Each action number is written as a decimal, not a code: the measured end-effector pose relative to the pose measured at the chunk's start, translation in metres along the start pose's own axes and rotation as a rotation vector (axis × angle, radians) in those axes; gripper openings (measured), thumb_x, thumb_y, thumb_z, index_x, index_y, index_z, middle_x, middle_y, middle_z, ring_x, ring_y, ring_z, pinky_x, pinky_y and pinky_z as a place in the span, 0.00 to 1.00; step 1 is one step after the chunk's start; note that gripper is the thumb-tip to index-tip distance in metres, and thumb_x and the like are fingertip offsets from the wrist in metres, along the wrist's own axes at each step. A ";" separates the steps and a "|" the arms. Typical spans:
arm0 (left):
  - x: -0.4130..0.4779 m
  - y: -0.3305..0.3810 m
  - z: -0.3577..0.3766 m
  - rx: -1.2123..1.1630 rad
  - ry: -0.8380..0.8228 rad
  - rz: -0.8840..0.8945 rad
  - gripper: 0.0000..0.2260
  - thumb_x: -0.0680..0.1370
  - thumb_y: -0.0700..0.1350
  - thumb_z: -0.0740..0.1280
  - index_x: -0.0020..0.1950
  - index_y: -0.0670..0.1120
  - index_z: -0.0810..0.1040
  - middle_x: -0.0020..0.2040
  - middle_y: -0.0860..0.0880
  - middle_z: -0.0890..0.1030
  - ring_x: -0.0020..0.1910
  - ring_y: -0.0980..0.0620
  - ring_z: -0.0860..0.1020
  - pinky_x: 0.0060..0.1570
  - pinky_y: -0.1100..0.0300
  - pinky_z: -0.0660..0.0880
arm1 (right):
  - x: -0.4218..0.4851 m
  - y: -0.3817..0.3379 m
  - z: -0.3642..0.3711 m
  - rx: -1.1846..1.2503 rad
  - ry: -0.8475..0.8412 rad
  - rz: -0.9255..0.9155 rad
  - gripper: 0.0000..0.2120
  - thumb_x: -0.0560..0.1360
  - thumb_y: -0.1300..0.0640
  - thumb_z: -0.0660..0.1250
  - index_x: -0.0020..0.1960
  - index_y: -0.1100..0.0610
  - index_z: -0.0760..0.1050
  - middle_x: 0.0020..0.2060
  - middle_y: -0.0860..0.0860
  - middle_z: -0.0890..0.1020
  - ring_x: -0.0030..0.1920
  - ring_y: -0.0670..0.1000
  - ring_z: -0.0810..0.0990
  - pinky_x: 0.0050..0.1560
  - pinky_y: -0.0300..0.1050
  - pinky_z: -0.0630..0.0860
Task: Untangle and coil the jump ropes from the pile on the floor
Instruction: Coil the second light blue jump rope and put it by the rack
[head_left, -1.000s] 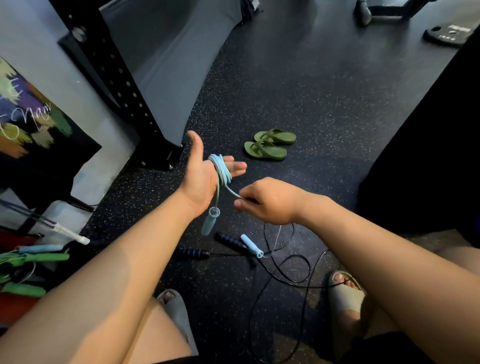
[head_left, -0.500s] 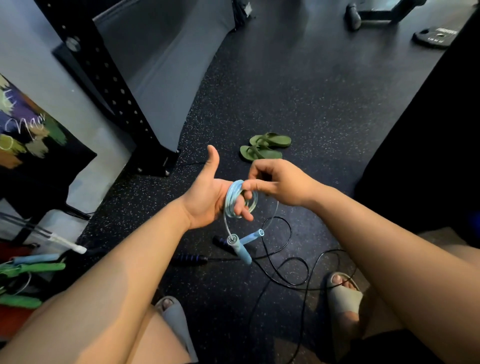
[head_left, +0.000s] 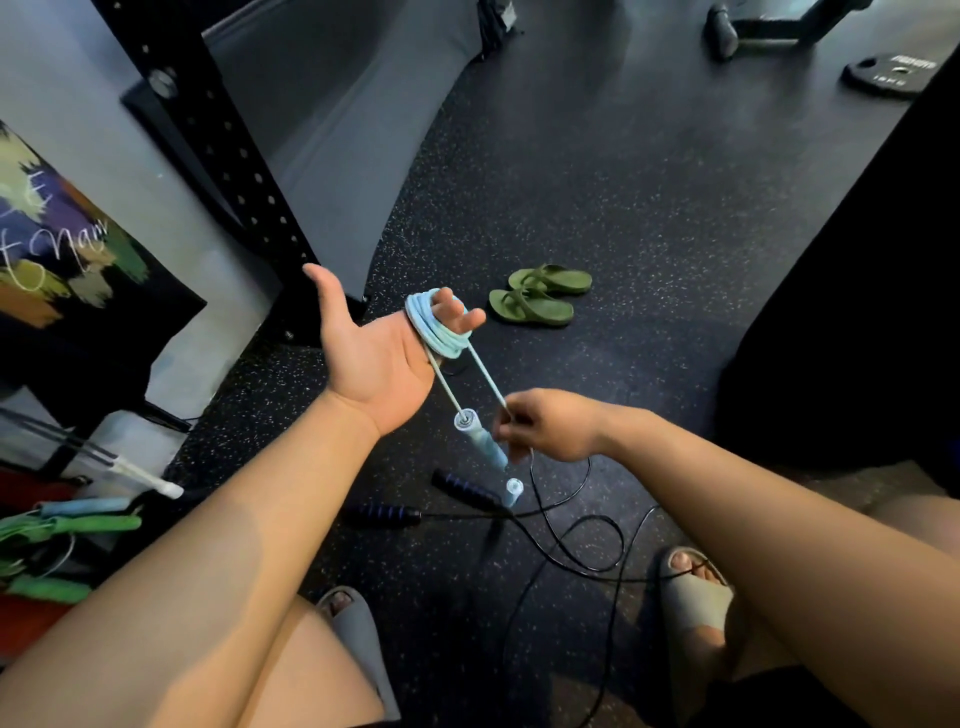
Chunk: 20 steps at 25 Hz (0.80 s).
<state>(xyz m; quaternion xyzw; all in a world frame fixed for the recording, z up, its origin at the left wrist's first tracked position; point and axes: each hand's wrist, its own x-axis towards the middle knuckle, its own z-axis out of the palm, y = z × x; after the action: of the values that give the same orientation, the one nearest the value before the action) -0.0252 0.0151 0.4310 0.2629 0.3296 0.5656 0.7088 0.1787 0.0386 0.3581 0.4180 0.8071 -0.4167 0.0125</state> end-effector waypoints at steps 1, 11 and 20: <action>0.001 0.000 -0.001 -0.014 0.019 0.024 0.55 0.68 0.82 0.45 0.67 0.34 0.70 0.52 0.39 0.81 0.62 0.36 0.79 0.67 0.47 0.74 | -0.001 -0.004 0.003 0.002 -0.040 0.004 0.07 0.82 0.54 0.61 0.53 0.53 0.78 0.41 0.49 0.87 0.40 0.46 0.82 0.45 0.43 0.76; 0.017 -0.027 -0.028 0.821 0.155 -0.241 0.55 0.64 0.83 0.37 0.55 0.45 0.85 0.58 0.44 0.85 0.64 0.49 0.79 0.79 0.44 0.51 | -0.016 -0.049 -0.019 -0.267 0.090 -0.185 0.14 0.81 0.52 0.62 0.47 0.60 0.80 0.33 0.52 0.83 0.36 0.51 0.79 0.41 0.47 0.73; -0.002 -0.030 -0.007 0.944 -0.274 -0.547 0.56 0.65 0.79 0.30 0.43 0.40 0.85 0.40 0.36 0.84 0.51 0.44 0.84 0.75 0.45 0.59 | -0.025 -0.036 -0.049 0.095 0.220 -0.233 0.09 0.75 0.49 0.74 0.42 0.54 0.82 0.26 0.38 0.79 0.28 0.38 0.75 0.32 0.30 0.67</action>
<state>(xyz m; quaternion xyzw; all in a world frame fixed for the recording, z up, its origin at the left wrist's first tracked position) -0.0123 0.0061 0.4048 0.5277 0.5078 0.1132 0.6714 0.1858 0.0445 0.4230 0.3649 0.8259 -0.4050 -0.1440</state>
